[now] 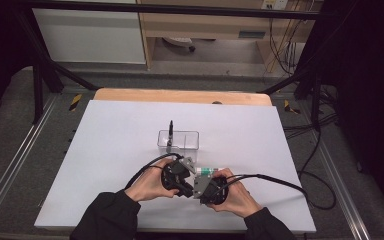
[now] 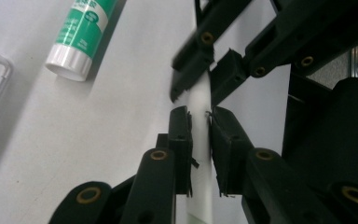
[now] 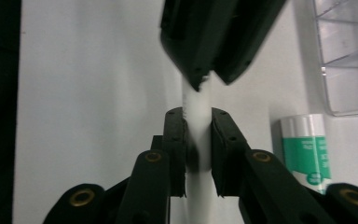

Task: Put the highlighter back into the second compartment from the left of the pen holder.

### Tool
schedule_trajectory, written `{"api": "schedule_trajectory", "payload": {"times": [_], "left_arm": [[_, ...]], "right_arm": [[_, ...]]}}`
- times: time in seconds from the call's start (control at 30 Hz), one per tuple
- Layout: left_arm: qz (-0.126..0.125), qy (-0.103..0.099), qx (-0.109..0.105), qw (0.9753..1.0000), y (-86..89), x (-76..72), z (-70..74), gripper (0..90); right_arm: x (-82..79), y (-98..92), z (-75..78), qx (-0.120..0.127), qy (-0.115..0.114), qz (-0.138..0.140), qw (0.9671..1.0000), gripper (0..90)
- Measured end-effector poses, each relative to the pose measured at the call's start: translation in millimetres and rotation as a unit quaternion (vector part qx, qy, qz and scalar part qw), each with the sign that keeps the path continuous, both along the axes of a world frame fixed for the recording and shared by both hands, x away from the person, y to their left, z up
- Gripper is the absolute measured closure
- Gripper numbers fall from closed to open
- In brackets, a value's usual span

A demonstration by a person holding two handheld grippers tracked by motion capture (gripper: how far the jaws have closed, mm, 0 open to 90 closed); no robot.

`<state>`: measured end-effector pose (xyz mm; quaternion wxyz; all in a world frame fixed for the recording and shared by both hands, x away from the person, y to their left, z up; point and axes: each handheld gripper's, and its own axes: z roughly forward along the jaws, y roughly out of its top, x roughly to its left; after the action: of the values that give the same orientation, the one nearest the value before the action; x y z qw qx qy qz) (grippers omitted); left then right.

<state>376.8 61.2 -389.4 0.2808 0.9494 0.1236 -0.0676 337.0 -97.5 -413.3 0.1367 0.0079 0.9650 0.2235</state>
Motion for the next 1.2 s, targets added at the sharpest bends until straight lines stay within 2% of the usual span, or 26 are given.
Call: {"api": "schedule_trajectory", "payload": {"times": [0.1, 0.3, 0.37, 0.53, 0.63, 0.73, 0.8, 0.93, 1.07, 1.2], "left_arm": [[0.006, 0.0, -0.016, 0.9999, 2.8, -1.0, 0.5, 76.3], [0.016, -0.023, -0.029, 0.9992, 17.7, -2.0, 6.8, 69.7], [0.021, -0.032, -0.029, 0.9988, 26.1, -2.3, 9.7, 66.4], [0.044, -0.058, -0.026, 0.997, 50.2, -3.6, 11.0, 53.3], [0.068, -0.073, -0.027, 0.9946, 66.1, -3.7, 6.5, 43.6], [0.092, -0.078, -0.024, 0.9924, 82.1, -4.5, -0.2, 34.6], [0.108, -0.078, -0.025, 0.9907, 93.0, -5.3, -4.8, 30.4], [0.146, -0.082, -0.034, 0.9852, 113.7, -6.3, -12.5, 23.4], [0.178, -0.086, -0.043, 0.9794, 134.4, -7.2, -17.9, 18.0], [0.211, -0.094, -0.049, 0.9717, 152.8, -7.0, -23.1, 13.3]], "right_arm": [[-0.3, -0.4, 1.0, 0.003, 0.01, -0.006, 0.9999, 79.0], [2.2, -6.1, 7.5, 0.012, 0.019, -0.031, 0.9993, 79.1], [4.1, -9.4, 10.5, 0.024, 0.02, -0.04, 0.9987, 79.1], [11.4, -19.9, 16.5, 0.051, 0.023, -0.073, 0.9958, 79.1], [14.7, -24.9, 20.0, 0.068, 0.023, -0.088, 0.9935, 79.0], [18.8, -29.9, 22.3, 0.09, 0.021, -0.108, 0.9899, 79.0], [22.0, -33.4, 23.5, 0.107, 0.024, -0.121, 0.9866, 79.0], [26.7, -37.4, 26.1, 0.142, 0.032, -0.149, 0.9781, 79.0], [30.3, -42.1, 31.5, 0.191, 0.037, -0.178, 0.9645, 79.0], [34.3, -46.0, 39.4, 0.229, 0.033, -0.211, 0.9497, 79.0]]}}
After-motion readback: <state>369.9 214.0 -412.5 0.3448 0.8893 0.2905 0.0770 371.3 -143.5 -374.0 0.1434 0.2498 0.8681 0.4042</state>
